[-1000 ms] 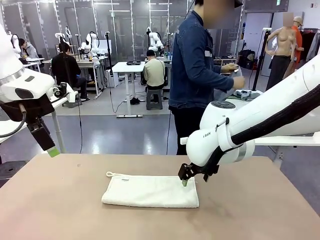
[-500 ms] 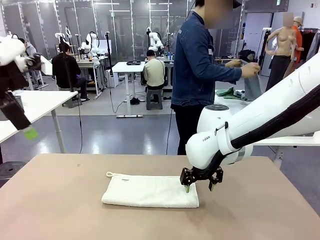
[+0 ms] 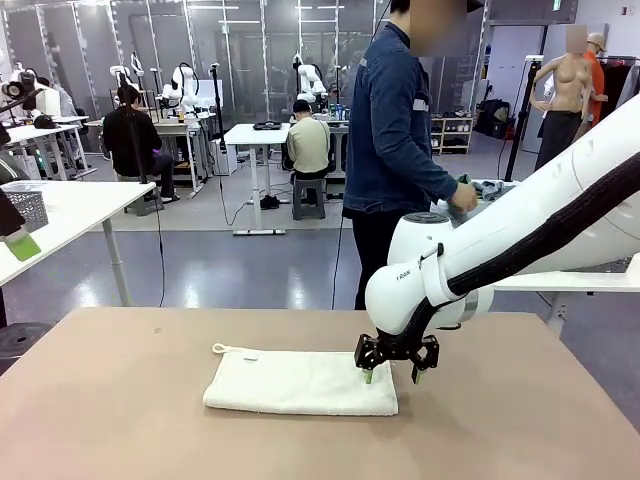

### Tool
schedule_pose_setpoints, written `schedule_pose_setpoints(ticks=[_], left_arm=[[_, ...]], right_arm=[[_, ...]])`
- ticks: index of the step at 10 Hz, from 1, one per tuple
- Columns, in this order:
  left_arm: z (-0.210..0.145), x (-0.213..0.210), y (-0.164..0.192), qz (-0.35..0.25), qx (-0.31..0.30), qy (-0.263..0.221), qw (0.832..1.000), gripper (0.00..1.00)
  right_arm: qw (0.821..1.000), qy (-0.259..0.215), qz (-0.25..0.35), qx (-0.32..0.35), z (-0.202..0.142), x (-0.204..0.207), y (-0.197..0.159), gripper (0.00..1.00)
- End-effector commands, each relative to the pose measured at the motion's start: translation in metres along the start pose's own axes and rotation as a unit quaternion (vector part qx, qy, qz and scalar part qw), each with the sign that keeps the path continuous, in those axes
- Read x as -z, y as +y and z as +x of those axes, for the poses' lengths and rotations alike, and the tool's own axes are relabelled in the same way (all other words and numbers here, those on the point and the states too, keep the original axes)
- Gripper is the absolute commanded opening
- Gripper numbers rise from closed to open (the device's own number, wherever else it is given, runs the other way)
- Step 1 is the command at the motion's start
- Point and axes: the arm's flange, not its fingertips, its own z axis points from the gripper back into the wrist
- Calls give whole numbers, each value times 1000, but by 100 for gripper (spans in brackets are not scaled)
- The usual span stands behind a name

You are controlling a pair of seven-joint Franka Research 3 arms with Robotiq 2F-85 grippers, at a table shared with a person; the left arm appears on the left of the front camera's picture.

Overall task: Fold the towels and place them in the basket.
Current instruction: When a person lays out a Towel with hook on the table, fold it in half twice.

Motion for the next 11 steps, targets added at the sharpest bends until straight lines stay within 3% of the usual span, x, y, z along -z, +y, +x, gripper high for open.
schedule_pose_setpoints(ticks=[1,7,8,9,11], left_arm=[[3,6,-3,-2,13,5,1000,100],[3,6,-3,-2,13,5,1000,100],[3,6,-3,-2,13,5,1000,100],[3,6,-3,-2,13,5,1000,100],[3,6,-3,-2,13,5,1000,100]], right_arm=[[1000,8,-10,24,5,7,9,100],[999,15,-9,29,5,16,9,100],[999,15,-10,28,5,16,9,93],[999,16,-8,27,6,17,9,74],[1000,18,-6,24,7,18,9,15]])
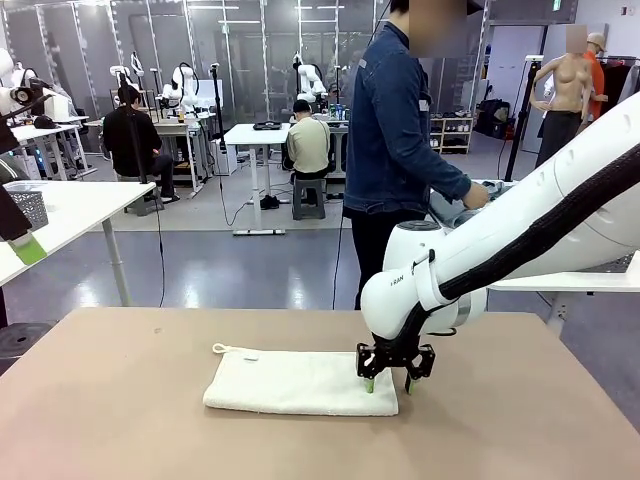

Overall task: Fold the towels and place them in the basket.
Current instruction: When a person lays out a Towel with hook on the table, fold it in half twice.

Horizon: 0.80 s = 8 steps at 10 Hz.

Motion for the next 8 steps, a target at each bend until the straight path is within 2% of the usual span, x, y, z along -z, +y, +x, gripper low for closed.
schedule_pose_setpoints(ticks=[1,3,4,5,8], left_arm=[[0,1,0,1,6,0,1000,100],[0,1,0,1,6,0,1000,100],[0,1,0,1,6,0,1000,100],[0,1,0,1,6,0,1000,100],[0,1,0,1,6,0,1000,100]], right_arm=[[1000,4,-2,16,4,3,5,0],[1000,5,-1,17,3,5,5,0],[1000,6,-2,17,2,5,4,5],[1000,7,-1,17,2,4,4,0],[1000,9,3,17,1,6,1,0]])
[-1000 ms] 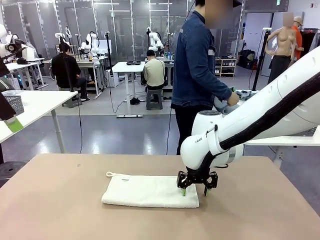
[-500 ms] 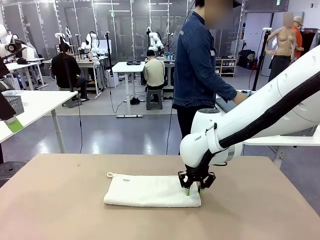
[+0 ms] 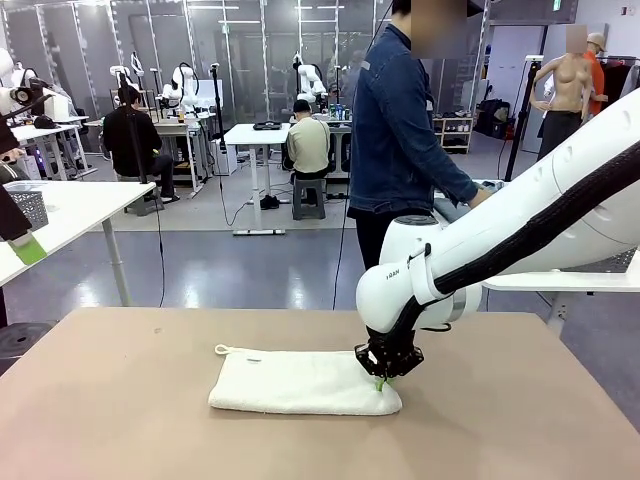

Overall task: Fold the towels and place them in the basket.
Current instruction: When a person lays out a Towel with hook on the table, fold it in half twice.

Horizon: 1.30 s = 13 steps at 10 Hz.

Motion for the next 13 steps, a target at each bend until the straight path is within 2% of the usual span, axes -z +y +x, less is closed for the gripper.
schedule_pose_setpoints(ticks=[1,4,8,11,13], left_arm=[[0,1,0,1,6,0,1000,100],[0,1,0,1,6,0,1000,100],[0,1,0,1,6,0,1000,100],[0,1,0,1,6,0,1000,100],[0,1,0,1,6,0,1000,100]], right_arm=[[1000,11,-6,13,-2,11,-8,0],[1000,15,-20,-6,-5,3,-16,0],[997,-16,-44,-62,-16,-56,-45,0],[991,-54,-71,-98,-30,-101,-24,0],[990,-65,-40,-119,-35,-119,5,0]])
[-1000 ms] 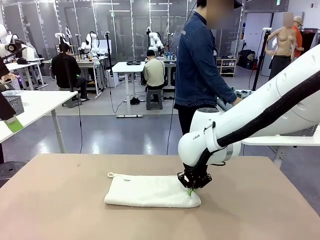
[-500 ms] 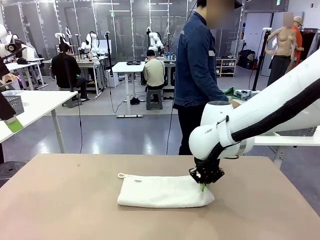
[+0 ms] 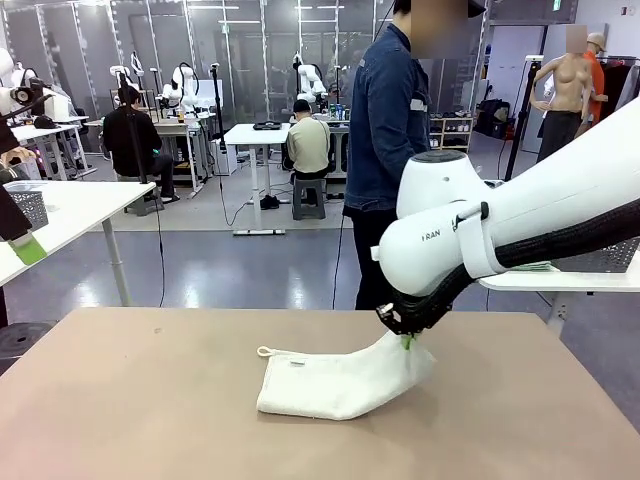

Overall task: Fold the towels and place them in the basket.
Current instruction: When a person lays out a Towel with hook on the table, fold it in half twice.

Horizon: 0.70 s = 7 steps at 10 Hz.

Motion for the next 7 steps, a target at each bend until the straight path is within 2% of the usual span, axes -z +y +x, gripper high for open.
schedule_pose_setpoints(ticks=[1,3,4,7], left_arm=[[0,1,0,1,6,0,1000,100],[0,1,0,1,6,0,1000,100],[0,1,0,1,6,0,1000,100],[0,1,0,1,6,0,1000,100]], right_arm=[[1000,-3,23,-12,5,-6,23,0],[999,1,40,-12,15,-10,49,0],[997,6,71,-13,21,-9,64,0],[991,30,132,14,43,13,116,0]])
